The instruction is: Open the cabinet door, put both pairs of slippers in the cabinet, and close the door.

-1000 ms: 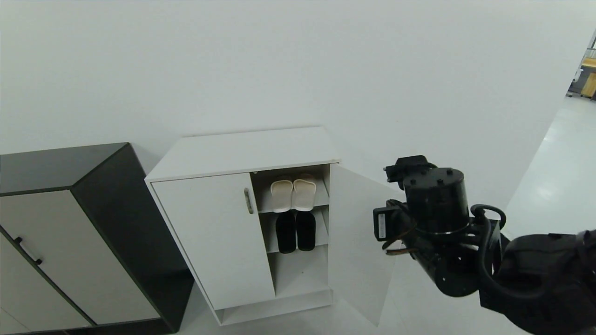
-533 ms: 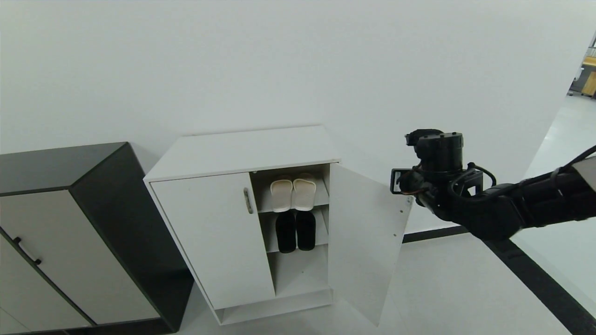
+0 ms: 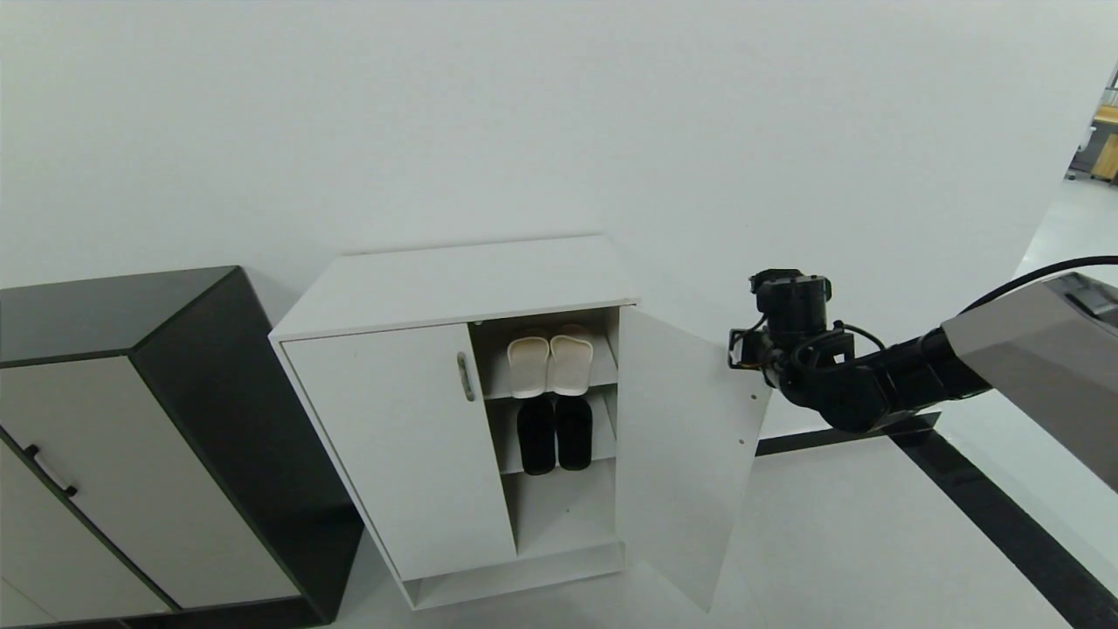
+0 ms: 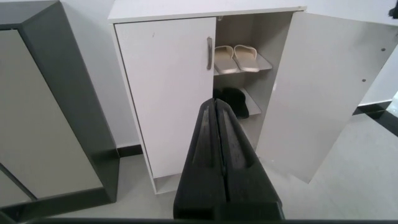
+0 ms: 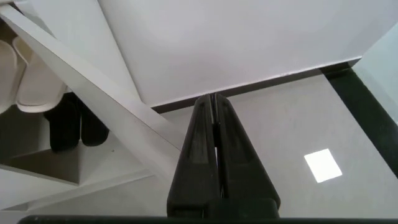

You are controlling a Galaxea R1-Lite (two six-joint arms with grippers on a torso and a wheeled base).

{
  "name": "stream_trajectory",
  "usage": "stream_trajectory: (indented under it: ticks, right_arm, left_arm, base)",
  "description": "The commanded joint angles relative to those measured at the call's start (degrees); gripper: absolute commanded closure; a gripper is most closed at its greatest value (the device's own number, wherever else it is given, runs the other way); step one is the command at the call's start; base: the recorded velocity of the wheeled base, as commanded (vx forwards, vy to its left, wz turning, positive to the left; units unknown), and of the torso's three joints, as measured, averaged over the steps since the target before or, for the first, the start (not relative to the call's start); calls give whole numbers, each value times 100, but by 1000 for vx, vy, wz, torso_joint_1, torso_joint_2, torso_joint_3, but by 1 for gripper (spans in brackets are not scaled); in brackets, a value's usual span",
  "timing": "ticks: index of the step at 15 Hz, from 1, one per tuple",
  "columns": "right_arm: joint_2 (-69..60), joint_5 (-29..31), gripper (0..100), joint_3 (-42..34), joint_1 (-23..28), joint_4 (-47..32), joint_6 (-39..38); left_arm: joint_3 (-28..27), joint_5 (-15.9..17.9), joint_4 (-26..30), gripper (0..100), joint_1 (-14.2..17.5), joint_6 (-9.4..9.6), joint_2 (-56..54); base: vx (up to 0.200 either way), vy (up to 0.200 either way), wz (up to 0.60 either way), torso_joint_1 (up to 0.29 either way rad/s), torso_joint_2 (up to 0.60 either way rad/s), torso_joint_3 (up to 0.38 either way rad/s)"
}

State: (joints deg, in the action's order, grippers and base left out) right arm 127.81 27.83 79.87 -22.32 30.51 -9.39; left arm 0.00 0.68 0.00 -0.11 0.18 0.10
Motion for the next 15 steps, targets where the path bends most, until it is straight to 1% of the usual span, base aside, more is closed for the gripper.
stream_trajectory:
  ticks: [1, 9, 13, 15]
  right_arm:
    - [254, 3, 100, 107, 26, -2, -2]
    - [139, 3, 100, 20, 0, -37, -11]
    - [-203, 12, 100, -534, -308, 7, -37]
    - [-529, 12, 100, -974, -668, 16, -151]
  left_arm:
    - [0, 2, 0, 100, 2, -1, 8]
    - [0, 2, 0, 100, 2, -1, 8]
    - [0, 2, 0, 100, 2, -1, 8]
    - [0, 2, 0, 100, 2, -1, 8]
  base:
    - [0, 0, 0, 0, 0, 0]
    - [0, 0, 0, 0, 0, 0]
    - [0, 0, 0, 0, 0, 0]
    - [0, 0, 0, 0, 0, 0]
